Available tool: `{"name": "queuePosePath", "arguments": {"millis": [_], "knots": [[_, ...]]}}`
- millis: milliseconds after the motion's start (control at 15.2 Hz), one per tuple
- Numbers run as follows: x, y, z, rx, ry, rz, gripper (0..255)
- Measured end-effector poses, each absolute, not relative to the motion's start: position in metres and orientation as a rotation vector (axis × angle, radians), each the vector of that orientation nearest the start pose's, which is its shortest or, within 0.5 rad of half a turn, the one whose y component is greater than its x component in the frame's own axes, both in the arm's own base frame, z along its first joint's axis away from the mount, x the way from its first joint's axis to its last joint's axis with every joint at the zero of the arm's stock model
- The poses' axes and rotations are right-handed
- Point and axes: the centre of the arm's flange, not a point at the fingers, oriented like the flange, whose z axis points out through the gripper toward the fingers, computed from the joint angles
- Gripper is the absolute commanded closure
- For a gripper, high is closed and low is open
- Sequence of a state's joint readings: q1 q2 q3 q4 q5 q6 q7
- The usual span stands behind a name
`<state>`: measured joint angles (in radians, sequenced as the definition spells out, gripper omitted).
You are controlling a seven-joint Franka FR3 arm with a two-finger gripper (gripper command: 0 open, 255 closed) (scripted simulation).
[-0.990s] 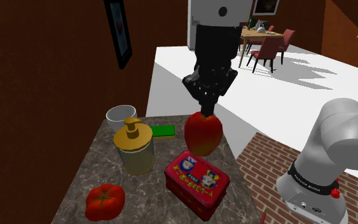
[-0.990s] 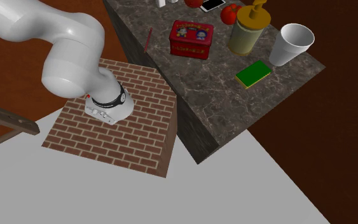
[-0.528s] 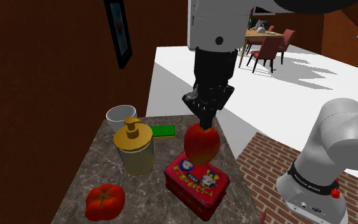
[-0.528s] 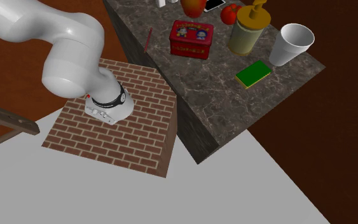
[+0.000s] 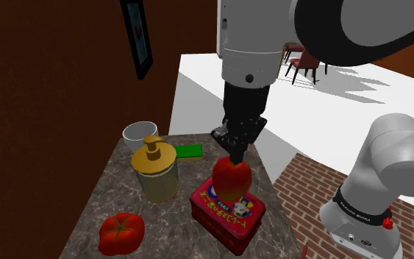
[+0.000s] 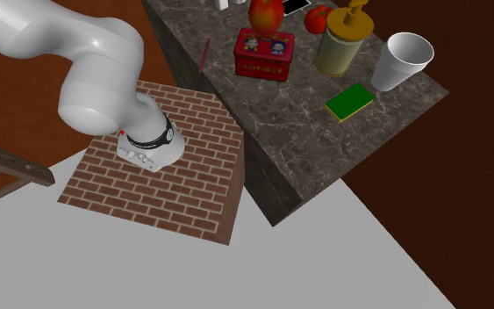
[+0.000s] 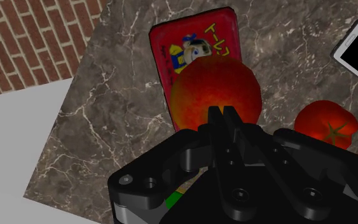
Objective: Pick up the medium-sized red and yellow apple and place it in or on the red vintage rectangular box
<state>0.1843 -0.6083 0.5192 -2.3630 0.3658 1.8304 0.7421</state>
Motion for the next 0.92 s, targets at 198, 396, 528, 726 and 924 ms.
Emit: {"name": "queuePosePath", "arguments": {"millis": [198,396,528,726,924], "knots": [[0.2678,0.2953,0.5029,-3.058,0.319,0.036,255],[0.2681,0.2952,0.5008,-3.058,0.32,0.036,255],[0.2682,0.2952,0.5006,-3.058,0.32,0.036,255],[0.2682,0.2953,0.5006,-3.058,0.32,0.035,0],[0.2682,0.2953,0.5006,-3.057,0.32,0.035,0]]}}
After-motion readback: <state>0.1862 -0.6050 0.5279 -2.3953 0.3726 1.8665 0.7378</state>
